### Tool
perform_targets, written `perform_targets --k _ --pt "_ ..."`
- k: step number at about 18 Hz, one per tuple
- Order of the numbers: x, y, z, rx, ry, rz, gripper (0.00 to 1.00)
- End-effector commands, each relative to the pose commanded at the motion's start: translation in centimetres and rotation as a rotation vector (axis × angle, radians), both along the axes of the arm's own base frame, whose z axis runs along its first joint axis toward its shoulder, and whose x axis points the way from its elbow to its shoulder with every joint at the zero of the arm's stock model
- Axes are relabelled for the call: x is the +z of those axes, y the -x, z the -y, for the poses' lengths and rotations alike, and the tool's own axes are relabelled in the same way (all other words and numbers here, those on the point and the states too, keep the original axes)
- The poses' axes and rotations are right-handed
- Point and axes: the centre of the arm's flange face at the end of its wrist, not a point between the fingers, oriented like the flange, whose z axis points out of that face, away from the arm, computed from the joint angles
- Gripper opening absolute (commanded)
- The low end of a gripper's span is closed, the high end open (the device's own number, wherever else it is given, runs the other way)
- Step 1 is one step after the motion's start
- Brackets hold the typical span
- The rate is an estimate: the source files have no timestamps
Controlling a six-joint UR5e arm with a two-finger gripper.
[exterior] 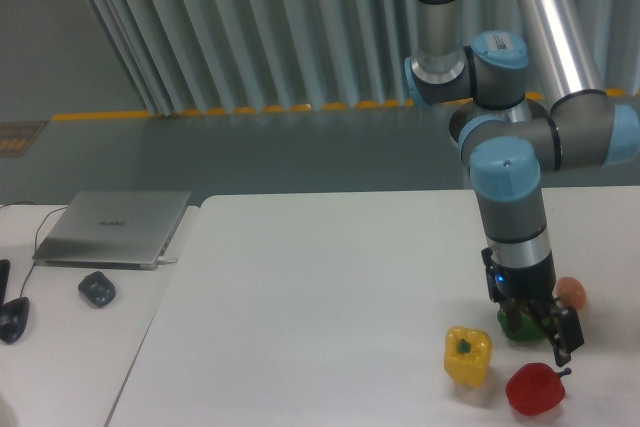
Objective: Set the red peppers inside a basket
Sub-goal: 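Lower the gripper down toward the red bell pepper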
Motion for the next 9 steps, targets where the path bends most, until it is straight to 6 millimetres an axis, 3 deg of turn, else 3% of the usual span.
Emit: perform_targets --k 6,9 --pt "-1.2 0.2 -0.6 -0.005 0.009 0.009 1.00" --pt "-2.9 -0.1 -0.8 0.000 0.026 0.029 1.00"
